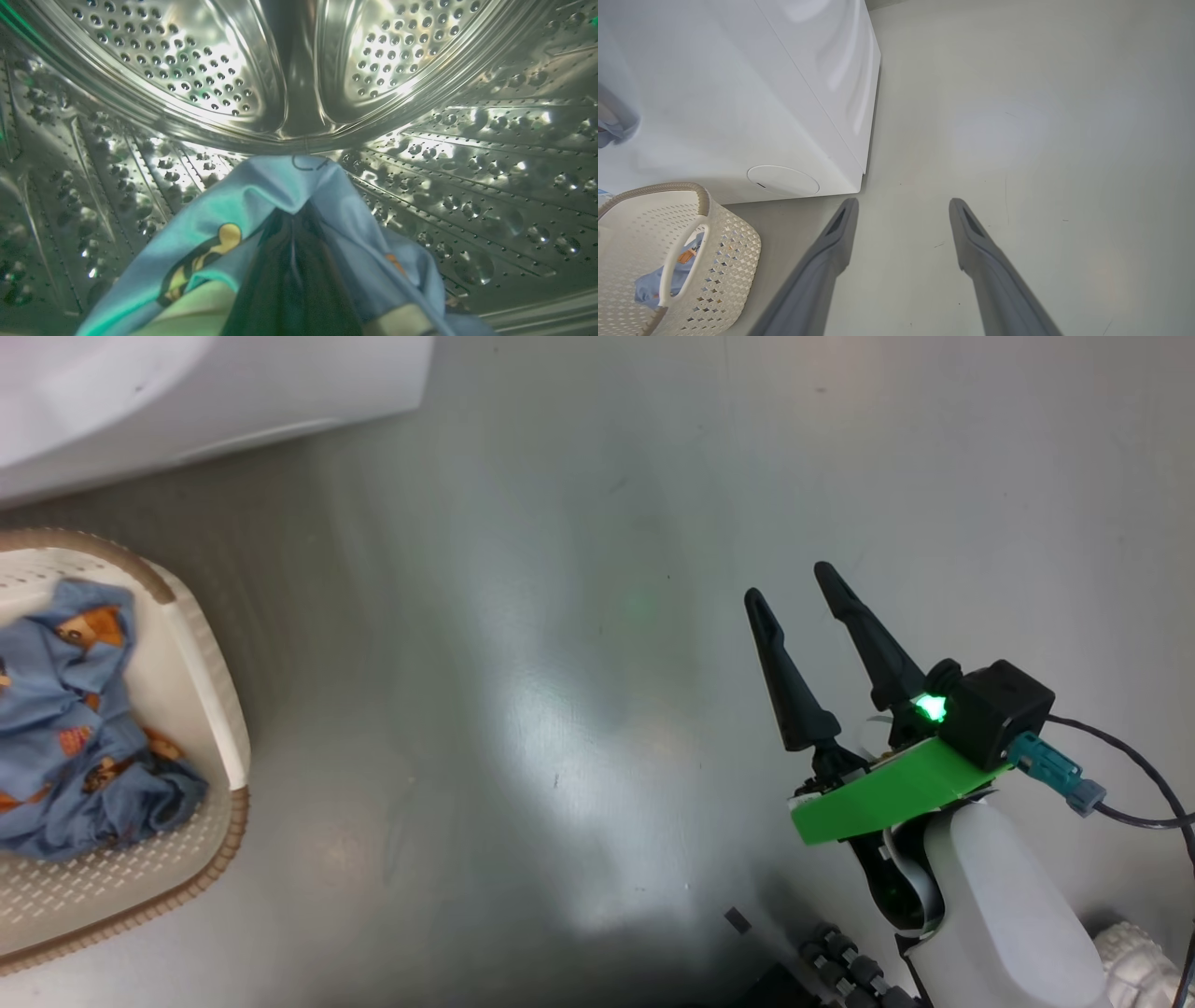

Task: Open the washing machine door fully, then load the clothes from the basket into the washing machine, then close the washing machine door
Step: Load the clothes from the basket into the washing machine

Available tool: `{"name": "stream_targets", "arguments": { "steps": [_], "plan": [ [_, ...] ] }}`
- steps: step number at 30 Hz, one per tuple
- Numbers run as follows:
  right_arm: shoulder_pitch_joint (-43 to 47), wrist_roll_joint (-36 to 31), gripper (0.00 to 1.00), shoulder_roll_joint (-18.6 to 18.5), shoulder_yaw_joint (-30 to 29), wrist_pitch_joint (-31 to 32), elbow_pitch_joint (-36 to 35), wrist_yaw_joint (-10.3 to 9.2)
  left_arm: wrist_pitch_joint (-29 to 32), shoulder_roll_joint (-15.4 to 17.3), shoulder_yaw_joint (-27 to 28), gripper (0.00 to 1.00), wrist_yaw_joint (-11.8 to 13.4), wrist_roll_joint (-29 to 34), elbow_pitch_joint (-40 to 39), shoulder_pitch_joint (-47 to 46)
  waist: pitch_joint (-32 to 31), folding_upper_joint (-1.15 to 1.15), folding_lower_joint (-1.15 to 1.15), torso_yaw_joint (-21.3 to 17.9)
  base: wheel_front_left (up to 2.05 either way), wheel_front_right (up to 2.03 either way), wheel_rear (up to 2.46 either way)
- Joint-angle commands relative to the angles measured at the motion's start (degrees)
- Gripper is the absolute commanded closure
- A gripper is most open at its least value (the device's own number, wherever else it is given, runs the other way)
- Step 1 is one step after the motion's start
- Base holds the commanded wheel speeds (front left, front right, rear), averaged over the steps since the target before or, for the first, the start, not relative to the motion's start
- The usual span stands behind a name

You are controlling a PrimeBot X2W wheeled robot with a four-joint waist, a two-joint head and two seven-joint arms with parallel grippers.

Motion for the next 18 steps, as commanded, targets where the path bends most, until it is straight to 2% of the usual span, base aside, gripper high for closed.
{"name": "stream_targets", "arguments": {
  "steps": [1,6,9,15,18],
  "plan": [
    [0.71,0.68,0.00,0.41,1.26,-0.43,-0.90,0.17,-0.74,4.01,0.27,1.00,-0.14,0.07,-2.09,-1.00,0.80,0.00,-0.01,-0.38,0.00,0.00,0.00],
    [-0.17,1.75,0.00,0.42,2.33,-0.43,-0.77,0.17,-12.23,7.30,-3.22,1.00,-0.14,5.62,-4.24,-4.54,2.00,0.00,-0.01,-0.76,0.00,0.00,0.00],
    [-0.45,2.12,0.00,0.42,2.68,-0.43,-0.73,0.17,-18.30,7.72,-4.61,1.00,0.34,8.63,-4.40,-6.08,2.42,0.00,-0.01,-0.91,0.00,0.00,0.00],
    [-0.73,2.55,0.00,0.42,2.86,-0.43,-0.47,0.17,-21.43,7.66,-5.02,1.00,1.19,11.63,-5.90,-7.47,2.73,0.00,-0.01,-1.02,0.00,0.00,0.00],
    [-0.62,2.50,0.00,0.42,2.61,-0.43,-0.15,0.17,-21.49,6.53,-4.51,1.00,1.06,10.10,-2.63,-6.65,2.37,0.00,-0.01,-0.69,0.00,0.00,0.00]
  ]
}}
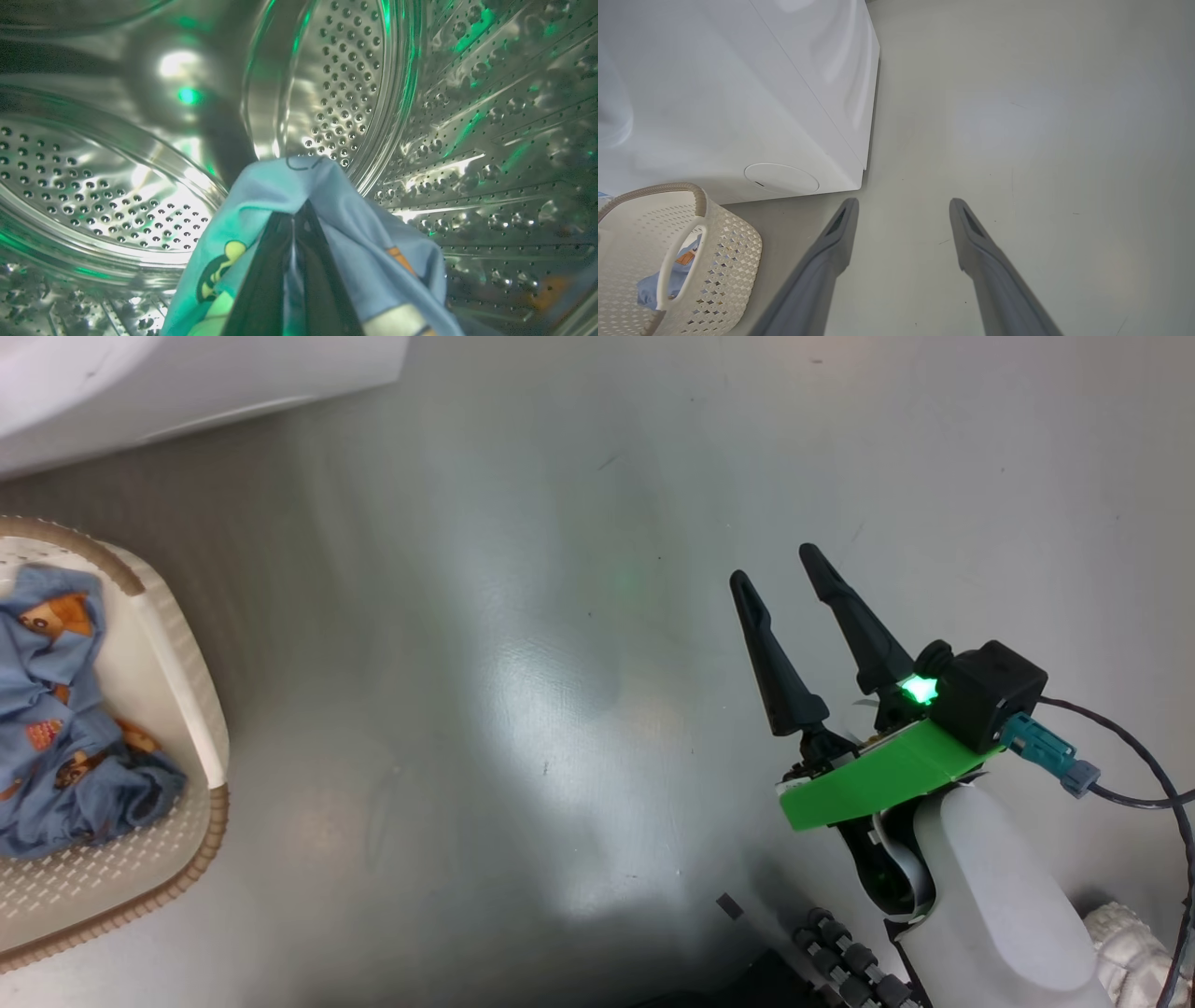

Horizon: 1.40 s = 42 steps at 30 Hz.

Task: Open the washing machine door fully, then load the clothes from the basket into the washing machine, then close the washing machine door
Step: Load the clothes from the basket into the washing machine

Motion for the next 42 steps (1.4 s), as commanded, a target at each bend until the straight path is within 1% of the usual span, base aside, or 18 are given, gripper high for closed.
{"name": "stream_targets", "arguments": {
  "steps": [1,2,6,9,16,20,21,23,31,36,42],
  "plan": [
    [1.46,0.10,0.00,0.42,0.87,-0.42,-0.57,0.17,-0.13,2.42,1.05,0.72,0.02,-0.89,0.91,0.17,-0.40,0.00,0.00,0.34,0.00,0.00,0.00],
    [1.45,0.08,0.00,0.42,0.89,-0.42,-0.44,0.17,0.22,2.07,1.06,0.00,-0.07,-1.55,2.17,0.36,-0.63,0.00,0.00,0.47,0.00,0.00,0.00],
    [1.55,-0.05,0.00,0.42,0.68,-0.42,0.00,0.17,0.21,1.20,0.76,0.00,-0.40,-3.11,5.16,1.03,-1.80,0.00,0.00,1.23,0.00,0.00,0.00],
    [1.79,-0.39,0.00,0.42,0.25,-0.42,0.26,0.17,0.04,0.39,0.88,0.00,-0.56,-4.38,5.88,2.06,-2.94,0.00,0.00,1.98,0.00,0.00,0.00],
    [2.44,-1.60,0.00,0.42,-0.67,-0.42,0.75,0.17,-0.20,-1.59,1.42,0.00,-0.47,-5.93,5.48,5.97,-5.97,0.00,0.00,3.63,0.00,0.00,0.00],
    [3.18,-2.37,0.00,0.42,-1.01,-0.42,1.19,0.17,-0.26,-3.75,2.01,0.00,0.32,-6.89,3.99,9.84,-8.05,0.00,0.00,4.69,0.00,0.00,0.00],
    [3.58,-2.69,0.00,0.42,-1.16,-0.42,1.35,0.17,-0.27,-4.88,2.42,0.00,0.81,-7.28,2.41,12.17,-9.04,0.00,0.00,5.16,0.00,0.00,0.00],
    [3.94,-2.92,0.00,0.42,-1.35,-0.42,1.62,0.17,-0.27,-6.02,2.96,0.00,1.39,-7.59,0.44,14.77,-10.06,0.00,0.00,5.61,0.00,0.00,0.00],
    [5.48,-3.97,0.00,0.42,-2.18,-0.42,2.59,0.17,-0.28,-9.25,5.26,0.00,2.65,-8.08,-7.21,26.12,-13.69,0.00,0.00,7.08,0.00,0.00,0.00],
    [5.94,-4.41,0.00,0.42,-2.53,-0.42,2.47,0.17,-0.29,-11.63,7.18,0.00,3.79,-7.05,-14.46,33.56,-14.57,0.00,0.00,7.72,0.00,0.00,0.00],
    [5.77,-4.60,0.00,0.42,-2.40,-0.42,2.44,0.17,-0.29,-14.04,9.88,0.00,4.57,-5.10,-22.20,42.04,-14.74,0.00,0.00,7.89,0.00,0.00,0.00]
  ]
}}
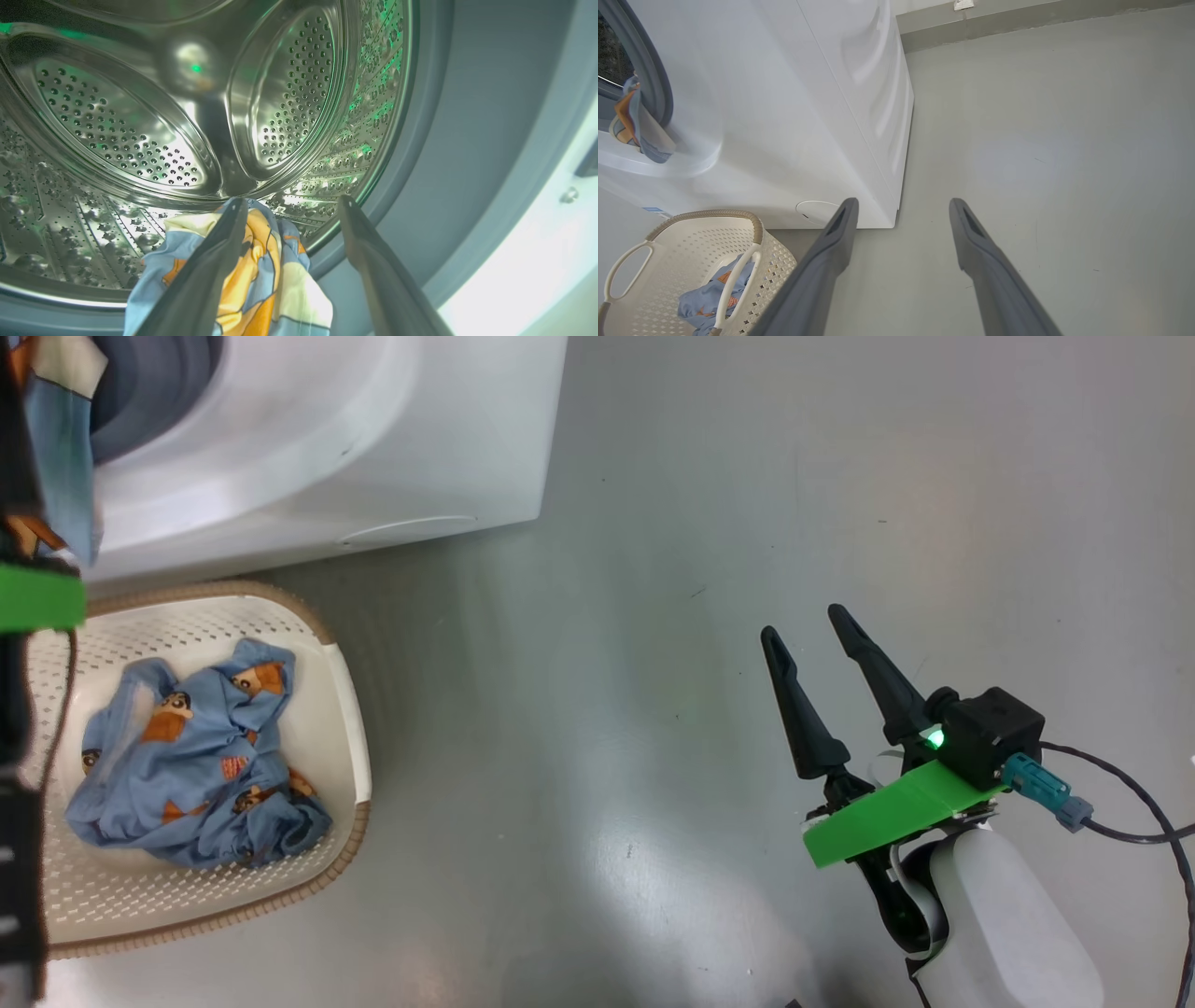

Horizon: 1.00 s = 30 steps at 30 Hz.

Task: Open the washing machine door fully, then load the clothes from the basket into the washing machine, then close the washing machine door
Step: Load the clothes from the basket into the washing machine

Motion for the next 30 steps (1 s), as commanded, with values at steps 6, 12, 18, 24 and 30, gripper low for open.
{"name": "stream_targets", "arguments": {
  "steps": [6,12,18,24,30],
  "plan": [
    [1.62,-0.67,0.00,0.47,1.10,-0.42,-1.08,0.16,-0.29,-0.88,4.88,0.00,0.33,2.16,-7.67,8.13,0.21,0.00,0.01,-0.12,0.00,0.00,0.00],
    [1.71,-0.50,0.00,0.47,1.23,-0.42,-0.96,0.16,-0.29,-5.14,8.69,0.00,0.06,3.94,-12.30,14.50,0.13,0.00,0.01,-0.12,0.00,0.00,0.00],
    [1.66,-0.45,0.00,0.47,1.40,-0.42,-0.92,0.16,-0.29,-8.54,11.42,0.00,-0.81,6.26,-14.64,19.80,0.01,0.00,0.01,-0.06,0.00,0.00,0.00],
    [1.56,-0.55,0.00,0.47,1.63,-0.42,-0.78,0.16,-0.29,-11.90,14.87,0.00,-1.87,8.25,-14.73,24.31,-0.08,0.00,0.01,0.07,0.00,0.00,0.00],
    [1.62,-0.62,0.00,0.47,1.84,-0.42,-0.62,0.16,-0.29,-14.03,16.57,0.00,-2.59,10.05,-13.74,28.01,-0.44,0.00,0.01,0.01,0.00,0.00,0.00]
  ]
}}
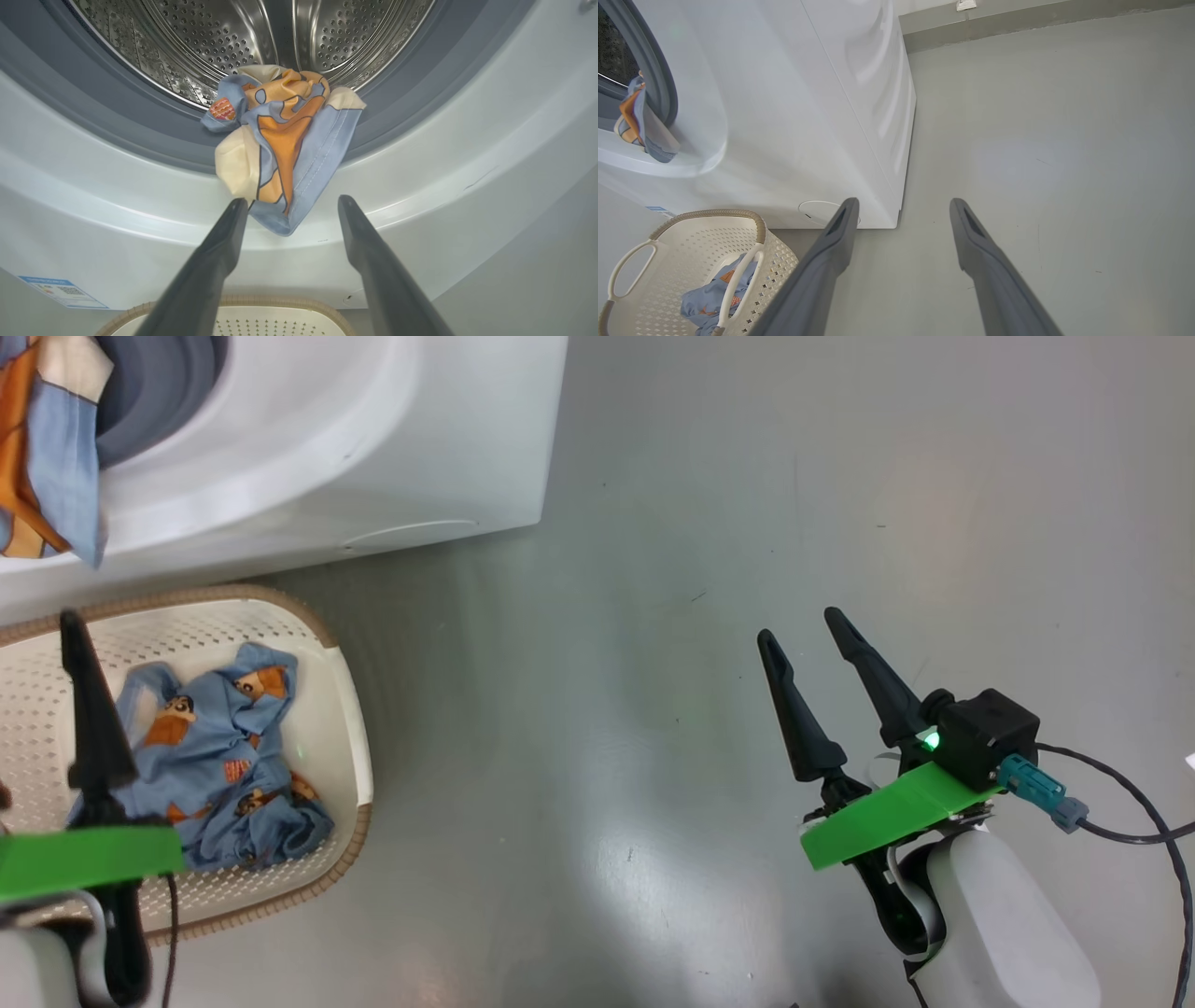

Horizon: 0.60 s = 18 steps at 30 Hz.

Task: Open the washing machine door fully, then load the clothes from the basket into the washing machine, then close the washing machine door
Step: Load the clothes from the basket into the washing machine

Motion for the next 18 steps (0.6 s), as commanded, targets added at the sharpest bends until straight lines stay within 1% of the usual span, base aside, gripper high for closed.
{"name": "stream_targets", "arguments": {
  "steps": [1,12,18],
  "plan": [
    [1.63,-0.62,0.00,0.49,1.57,-0.42,-0.92,0.16,-0.29,0.68,2.19,0.00,-0.10,0.77,-0.81,2.55,-0.10,0.00,0.00,-0.05,0.00,0.00,0.00],
    [1.76,-0.52,0.00,0.49,1.76,-0.42,-0.67,0.16,-0.29,-0.45,3.95,0.00,-0.50,3.02,2.07,8.01,-0.46,0.00,0.00,-0.16,0.00,0.00,0.00],
    [1.73,-0.34,0.00,0.49,1.91,-0.42,-0.56,0.16,-0.29,-0.61,4.45,0.00,-0.10,3.08,3.27,10.94,-0.60,0.00,0.00,-0.42,0.00,0.00,0.00]
  ]
}}
